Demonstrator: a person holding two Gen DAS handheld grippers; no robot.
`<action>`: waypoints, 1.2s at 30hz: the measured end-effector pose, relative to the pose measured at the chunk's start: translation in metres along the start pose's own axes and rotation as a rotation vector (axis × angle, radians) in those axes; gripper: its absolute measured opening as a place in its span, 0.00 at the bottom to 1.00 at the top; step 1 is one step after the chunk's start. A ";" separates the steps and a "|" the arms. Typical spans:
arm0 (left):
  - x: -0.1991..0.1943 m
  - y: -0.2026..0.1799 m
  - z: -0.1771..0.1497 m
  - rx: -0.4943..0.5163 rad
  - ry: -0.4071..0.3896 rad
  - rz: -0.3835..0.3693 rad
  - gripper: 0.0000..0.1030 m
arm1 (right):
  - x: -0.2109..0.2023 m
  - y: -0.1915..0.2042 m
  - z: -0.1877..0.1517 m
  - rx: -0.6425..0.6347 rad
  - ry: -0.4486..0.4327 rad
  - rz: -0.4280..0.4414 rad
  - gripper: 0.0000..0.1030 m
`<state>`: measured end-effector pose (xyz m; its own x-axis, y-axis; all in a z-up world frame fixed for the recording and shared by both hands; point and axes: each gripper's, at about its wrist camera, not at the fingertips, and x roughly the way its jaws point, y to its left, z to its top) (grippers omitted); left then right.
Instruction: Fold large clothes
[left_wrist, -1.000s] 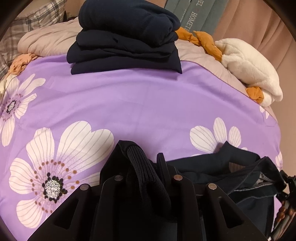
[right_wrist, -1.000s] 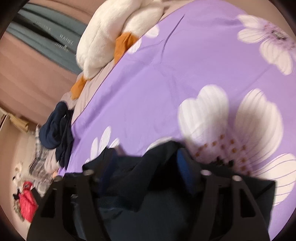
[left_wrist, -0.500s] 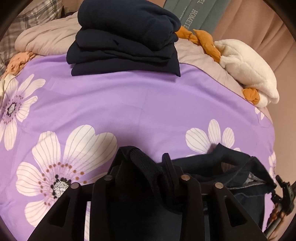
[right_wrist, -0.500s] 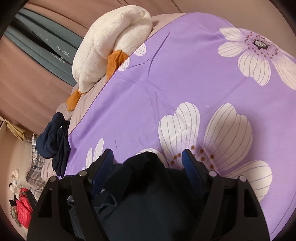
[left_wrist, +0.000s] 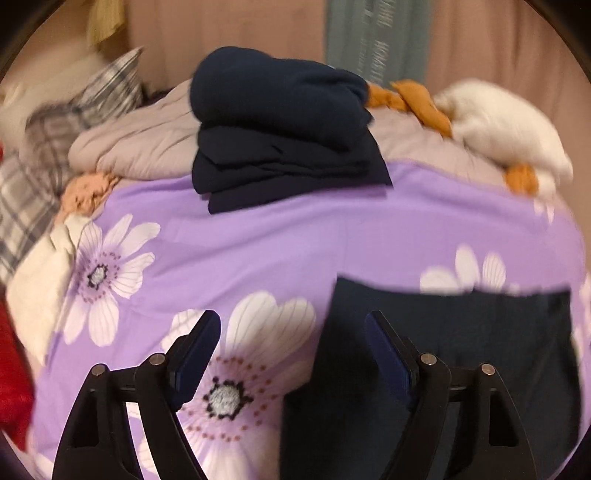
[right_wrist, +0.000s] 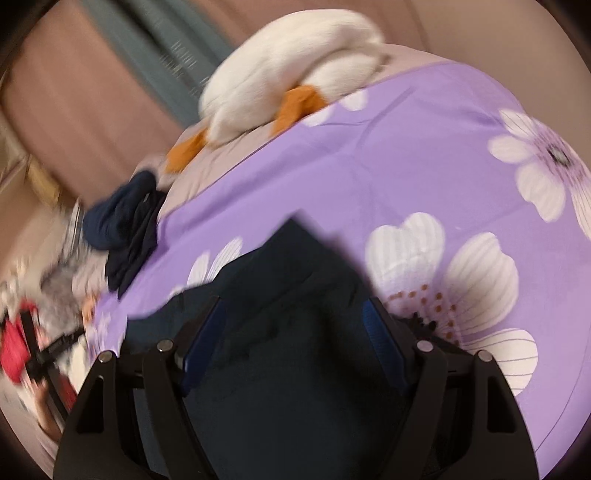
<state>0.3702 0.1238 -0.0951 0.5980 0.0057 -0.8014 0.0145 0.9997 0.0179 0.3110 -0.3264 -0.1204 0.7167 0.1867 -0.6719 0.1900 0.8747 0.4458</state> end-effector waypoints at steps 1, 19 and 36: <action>0.001 -0.003 -0.008 0.019 0.013 -0.021 0.78 | 0.003 0.012 -0.004 -0.060 0.020 -0.002 0.75; 0.048 -0.096 -0.044 0.275 0.186 -0.174 0.78 | 0.108 0.128 -0.042 -0.517 0.230 -0.090 0.73; 0.069 -0.077 -0.041 0.188 0.194 -0.234 0.78 | 0.177 0.188 -0.037 -1.001 0.346 0.056 0.36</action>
<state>0.3775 0.0476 -0.1766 0.3980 -0.2008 -0.8952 0.2908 0.9530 -0.0845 0.4491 -0.1121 -0.1774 0.4470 0.2172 -0.8678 -0.5892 0.8014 -0.1030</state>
